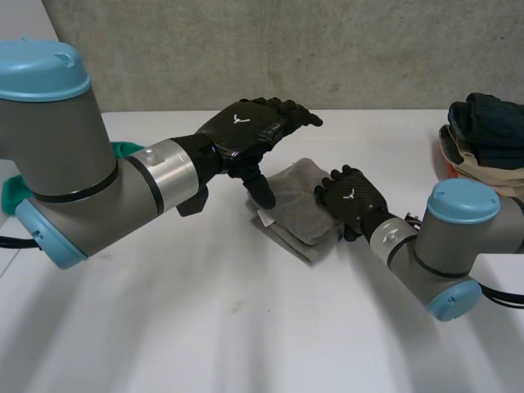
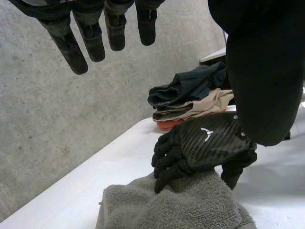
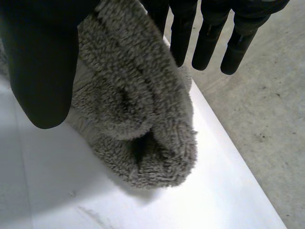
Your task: Fold the laundry.
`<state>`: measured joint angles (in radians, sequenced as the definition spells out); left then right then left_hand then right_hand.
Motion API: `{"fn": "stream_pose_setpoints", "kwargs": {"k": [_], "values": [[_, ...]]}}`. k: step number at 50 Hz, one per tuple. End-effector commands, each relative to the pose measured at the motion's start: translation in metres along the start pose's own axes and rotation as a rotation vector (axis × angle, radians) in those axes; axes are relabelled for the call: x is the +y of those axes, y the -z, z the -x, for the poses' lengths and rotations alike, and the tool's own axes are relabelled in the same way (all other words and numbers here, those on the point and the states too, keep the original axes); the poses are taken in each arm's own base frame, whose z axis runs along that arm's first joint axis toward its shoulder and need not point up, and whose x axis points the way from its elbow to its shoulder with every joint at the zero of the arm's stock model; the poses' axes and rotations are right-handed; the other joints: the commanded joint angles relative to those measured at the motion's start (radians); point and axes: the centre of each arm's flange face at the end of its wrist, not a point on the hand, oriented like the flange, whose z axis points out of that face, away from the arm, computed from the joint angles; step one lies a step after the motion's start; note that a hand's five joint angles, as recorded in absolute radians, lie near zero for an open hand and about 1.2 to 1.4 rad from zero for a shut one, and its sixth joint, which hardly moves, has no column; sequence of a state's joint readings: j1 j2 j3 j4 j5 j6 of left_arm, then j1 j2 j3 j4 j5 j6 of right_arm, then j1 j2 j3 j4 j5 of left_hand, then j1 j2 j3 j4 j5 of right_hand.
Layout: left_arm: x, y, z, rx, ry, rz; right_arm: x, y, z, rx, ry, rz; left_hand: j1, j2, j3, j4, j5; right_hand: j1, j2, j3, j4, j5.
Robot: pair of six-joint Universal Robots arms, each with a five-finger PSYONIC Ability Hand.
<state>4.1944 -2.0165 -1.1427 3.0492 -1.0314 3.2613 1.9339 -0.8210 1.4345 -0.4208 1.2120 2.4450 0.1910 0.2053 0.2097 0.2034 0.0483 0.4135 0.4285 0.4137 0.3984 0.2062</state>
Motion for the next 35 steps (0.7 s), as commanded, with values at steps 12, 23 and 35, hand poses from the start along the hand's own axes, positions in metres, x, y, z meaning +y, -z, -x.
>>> {"fn": "stream_pose_setpoints", "kwargs": {"k": [12,23,35], "values": [[0.001,-0.004,0.003,-0.004,-0.008,-0.014,0.005,-0.015,0.005,0.000,0.019,-0.024,0.022,0.008,0.004,0.010,-0.009,0.132,0.117,0.132,0.148,0.165],[0.001,-0.004,0.003,-0.005,-0.008,-0.014,0.005,-0.025,0.002,0.011,0.026,-0.045,0.022,0.008,0.004,0.010,-0.009,0.244,0.229,0.243,0.259,0.276],[0.000,-0.003,0.005,-0.009,-0.011,-0.016,-0.019,-0.047,-0.025,0.146,0.045,-0.215,0.022,0.008,0.004,0.010,-0.009,0.983,0.968,0.983,0.998,1.016]]}}
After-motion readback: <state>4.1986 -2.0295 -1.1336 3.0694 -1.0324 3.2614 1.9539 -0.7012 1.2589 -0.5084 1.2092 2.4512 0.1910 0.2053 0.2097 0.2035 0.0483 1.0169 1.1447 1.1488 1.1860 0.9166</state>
